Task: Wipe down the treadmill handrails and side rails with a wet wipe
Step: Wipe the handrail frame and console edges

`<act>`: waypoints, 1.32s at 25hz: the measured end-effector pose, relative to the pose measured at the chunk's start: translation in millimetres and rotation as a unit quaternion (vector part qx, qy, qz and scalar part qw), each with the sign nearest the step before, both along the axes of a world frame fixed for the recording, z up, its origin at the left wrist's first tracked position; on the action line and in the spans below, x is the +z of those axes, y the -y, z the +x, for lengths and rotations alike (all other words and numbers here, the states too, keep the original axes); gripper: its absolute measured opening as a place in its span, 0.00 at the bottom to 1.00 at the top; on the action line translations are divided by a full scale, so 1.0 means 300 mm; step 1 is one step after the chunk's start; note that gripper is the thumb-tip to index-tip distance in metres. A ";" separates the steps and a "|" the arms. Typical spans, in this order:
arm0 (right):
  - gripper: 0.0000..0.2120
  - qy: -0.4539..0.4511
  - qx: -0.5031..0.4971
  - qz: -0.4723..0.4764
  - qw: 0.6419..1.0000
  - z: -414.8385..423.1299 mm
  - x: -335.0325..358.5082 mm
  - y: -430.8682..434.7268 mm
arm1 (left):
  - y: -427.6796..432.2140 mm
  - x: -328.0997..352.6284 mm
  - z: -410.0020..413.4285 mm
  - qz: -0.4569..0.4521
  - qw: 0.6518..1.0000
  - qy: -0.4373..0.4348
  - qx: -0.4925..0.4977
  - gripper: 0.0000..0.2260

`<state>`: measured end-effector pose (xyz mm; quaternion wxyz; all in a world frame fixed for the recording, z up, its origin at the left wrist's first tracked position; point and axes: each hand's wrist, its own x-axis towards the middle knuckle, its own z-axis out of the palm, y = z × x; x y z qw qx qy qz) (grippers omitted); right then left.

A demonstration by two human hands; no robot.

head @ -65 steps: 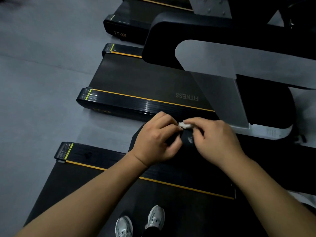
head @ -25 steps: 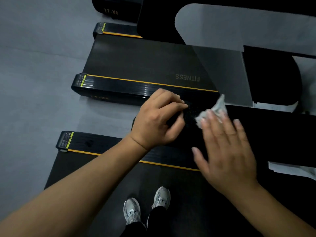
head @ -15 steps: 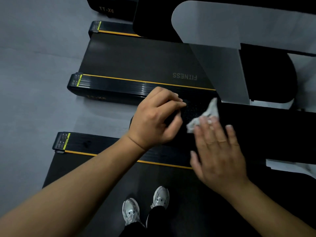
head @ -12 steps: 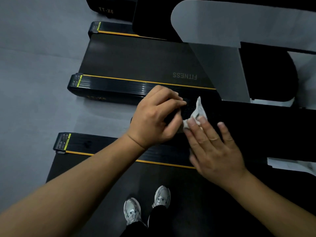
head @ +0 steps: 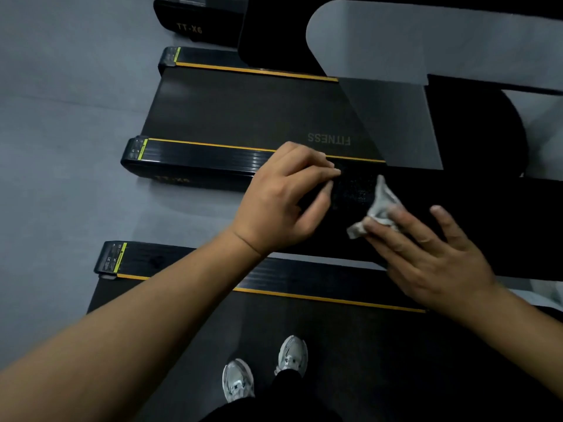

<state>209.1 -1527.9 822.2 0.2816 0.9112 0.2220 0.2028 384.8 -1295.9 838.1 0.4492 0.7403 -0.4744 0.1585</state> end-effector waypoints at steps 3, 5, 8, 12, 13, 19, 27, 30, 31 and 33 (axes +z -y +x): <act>0.32 0.009 -0.025 0.023 0.999 -0.013 0.019 0.006 | -0.019 -0.034 -0.014 -0.030 0.999 0.002 0.034 0.06; 0.31 0.013 -0.021 0.089 0.996 0.046 0.010 -0.106 | -0.027 -0.054 -0.032 -0.049 0.997 -0.003 0.061 0.06; 0.29 -0.026 -0.039 0.178 0.983 0.053 0.053 -0.165 | -0.047 -0.051 -0.037 -0.056 0.997 -0.019 0.058 0.05; 0.28 -0.039 -0.159 0.266 0.950 0.004 0.120 -0.193 | -0.074 -0.034 -0.034 -0.045 0.995 -0.064 0.056 0.05; 0.28 -0.048 -0.173 0.294 0.939 0.038 0.129 -0.246 | -0.078 -0.029 -0.035 -0.042 0.995 -0.068 0.054 0.05; 0.28 -0.116 -0.182 0.314 0.925 0.181 0.220 -0.225 | -0.091 -0.045 -0.062 -0.021 0.995 -0.072 0.062 0.08; 0.28 -0.266 -0.242 0.362 0.860 0.413 0.306 -0.308 | -0.115 -0.064 -0.050 -0.052 0.991 -0.088 0.082 0.09; 0.31 -0.278 -0.275 0.362 0.846 0.409 0.339 -0.279 | -0.122 -0.077 -0.049 -0.062 0.989 -0.107 0.079 0.08; 0.32 -0.270 -0.271 0.334 0.861 0.430 0.324 -0.316 | -0.123 -0.085 -0.049 -0.068 0.988 -0.117 0.080 0.08; 0.30 -0.263 -0.224 0.307 0.887 0.453 0.271 -0.406 | -0.126 -0.105 -0.059 -0.082 0.984 -0.133 0.090 0.08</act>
